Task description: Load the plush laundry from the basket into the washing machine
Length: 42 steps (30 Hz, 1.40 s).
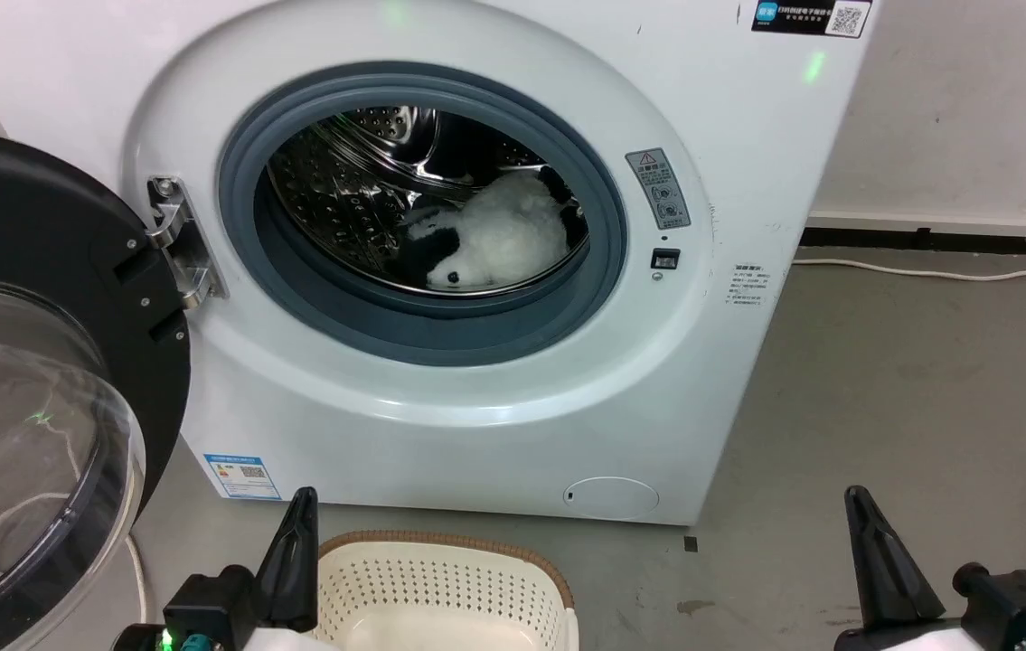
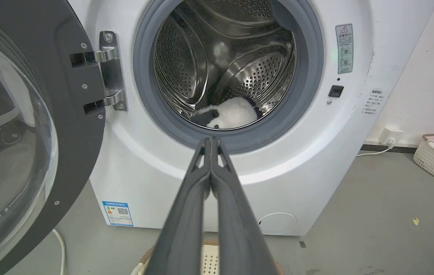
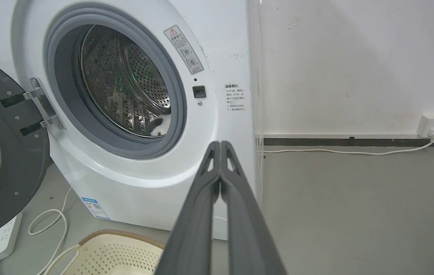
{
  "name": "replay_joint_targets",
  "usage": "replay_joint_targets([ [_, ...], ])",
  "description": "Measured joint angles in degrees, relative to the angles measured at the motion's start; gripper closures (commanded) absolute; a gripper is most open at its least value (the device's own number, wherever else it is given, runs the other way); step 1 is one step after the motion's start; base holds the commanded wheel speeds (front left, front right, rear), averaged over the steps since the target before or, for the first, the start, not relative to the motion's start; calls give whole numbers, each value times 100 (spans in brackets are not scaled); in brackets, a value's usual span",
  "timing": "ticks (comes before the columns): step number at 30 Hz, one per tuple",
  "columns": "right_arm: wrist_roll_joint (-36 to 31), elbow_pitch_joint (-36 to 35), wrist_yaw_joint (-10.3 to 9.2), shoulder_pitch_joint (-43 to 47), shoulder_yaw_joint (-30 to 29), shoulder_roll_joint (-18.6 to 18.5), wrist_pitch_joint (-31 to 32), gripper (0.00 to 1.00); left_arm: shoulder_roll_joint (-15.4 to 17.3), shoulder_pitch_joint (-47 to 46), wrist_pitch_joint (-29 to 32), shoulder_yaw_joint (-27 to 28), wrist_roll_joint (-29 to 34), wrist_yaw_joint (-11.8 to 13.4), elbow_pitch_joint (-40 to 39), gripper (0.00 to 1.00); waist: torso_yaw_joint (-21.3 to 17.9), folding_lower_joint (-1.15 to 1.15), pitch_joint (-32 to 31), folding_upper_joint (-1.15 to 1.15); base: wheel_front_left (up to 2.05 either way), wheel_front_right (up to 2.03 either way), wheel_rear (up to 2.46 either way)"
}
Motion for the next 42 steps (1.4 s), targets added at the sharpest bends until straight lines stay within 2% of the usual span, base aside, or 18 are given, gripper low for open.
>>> replay_joint_targets([
  [42, -386, -101, 0, -143, -7, 0, 491, 100, -42, -65, 471, 122, 331, 58, -169, 100, -27, 0, 47, 0, 0, 0, 0],
])
